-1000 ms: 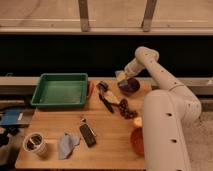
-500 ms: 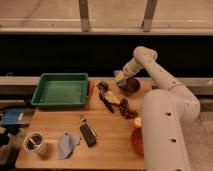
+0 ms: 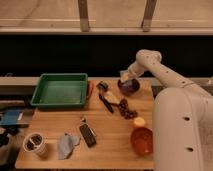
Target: Wipe purple bowl with sponge
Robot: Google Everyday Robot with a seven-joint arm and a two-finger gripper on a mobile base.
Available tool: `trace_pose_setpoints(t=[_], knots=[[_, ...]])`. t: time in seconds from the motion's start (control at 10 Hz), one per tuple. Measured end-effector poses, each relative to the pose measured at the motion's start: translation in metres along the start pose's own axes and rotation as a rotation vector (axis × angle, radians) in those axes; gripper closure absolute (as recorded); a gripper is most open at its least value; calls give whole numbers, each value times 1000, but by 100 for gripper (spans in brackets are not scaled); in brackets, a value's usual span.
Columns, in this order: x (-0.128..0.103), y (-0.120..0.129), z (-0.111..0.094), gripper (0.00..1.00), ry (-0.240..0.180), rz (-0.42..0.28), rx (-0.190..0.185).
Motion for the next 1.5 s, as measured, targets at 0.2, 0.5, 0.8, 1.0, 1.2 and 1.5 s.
trace_pose_setpoints(t=[0.2,0.5,0.8,1.0,1.2,1.5], knots=[[-1,-10,4,91,5,16,20],[-9,-28,17,91,12,34,36],[-21,-38,31,91,11,39,29],[-31,-24,40,91,11,14,4],[-30,-6,43,91,16,-16,-30],[-18,8,31,91,15,-28,-44]])
